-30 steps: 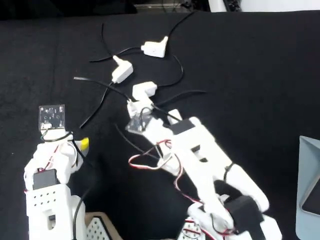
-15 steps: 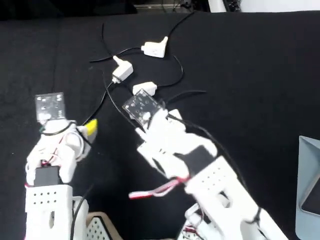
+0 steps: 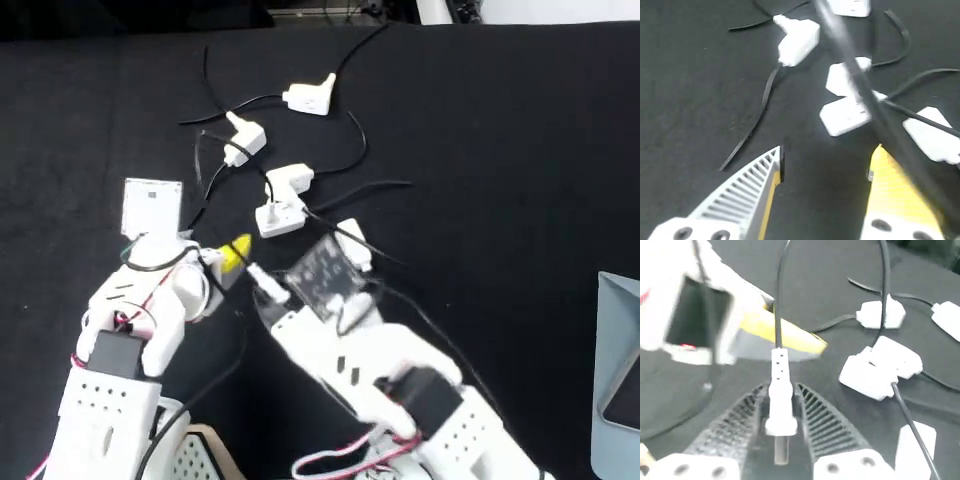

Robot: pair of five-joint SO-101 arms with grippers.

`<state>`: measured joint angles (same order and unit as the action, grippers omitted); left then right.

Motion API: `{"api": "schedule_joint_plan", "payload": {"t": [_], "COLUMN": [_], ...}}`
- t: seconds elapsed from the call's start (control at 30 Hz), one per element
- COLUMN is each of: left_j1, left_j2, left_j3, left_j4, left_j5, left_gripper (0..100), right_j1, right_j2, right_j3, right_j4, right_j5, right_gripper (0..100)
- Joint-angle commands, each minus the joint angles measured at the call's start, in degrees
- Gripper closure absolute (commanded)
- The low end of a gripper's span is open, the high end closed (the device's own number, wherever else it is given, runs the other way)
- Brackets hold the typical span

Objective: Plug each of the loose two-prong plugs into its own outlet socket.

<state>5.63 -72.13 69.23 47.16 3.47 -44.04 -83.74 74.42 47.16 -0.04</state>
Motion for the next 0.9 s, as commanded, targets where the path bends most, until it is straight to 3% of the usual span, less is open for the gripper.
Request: {"api": "schedule_joint_plan", "payload": {"t": [0.0,0.27,0.47,0.63,0.87], "left_j1": [5.7,10.6,13.5,16.7,16.0], "left_j2": [-0.7,-0.8,-0.8,-0.8,-0.8], "left_j3": [-7.0,-14.6,-15.3,-15.1,-15.1], "left_j4": [4.6,11.8,12.0,12.1,11.8], "left_j5": [1.0,0.5,0.4,-4.8,-8.4], "left_gripper": [72,72,72,72,72], "right_j1": [-1.7,-1.4,2.4,3.2,9.1], "right_j2": [-9.1,-10.0,-5.9,-1.2,3.5], "right_j3": [2.6,4.6,4.4,4.4,1.0], "right_j4": [0.6,1.2,0.2,-1.1,-1.3], "right_j5": [-0.1,1.7,1.8,1.9,1.6], "right_gripper": [98.7,98.7,98.7,98.7,98.7]}}
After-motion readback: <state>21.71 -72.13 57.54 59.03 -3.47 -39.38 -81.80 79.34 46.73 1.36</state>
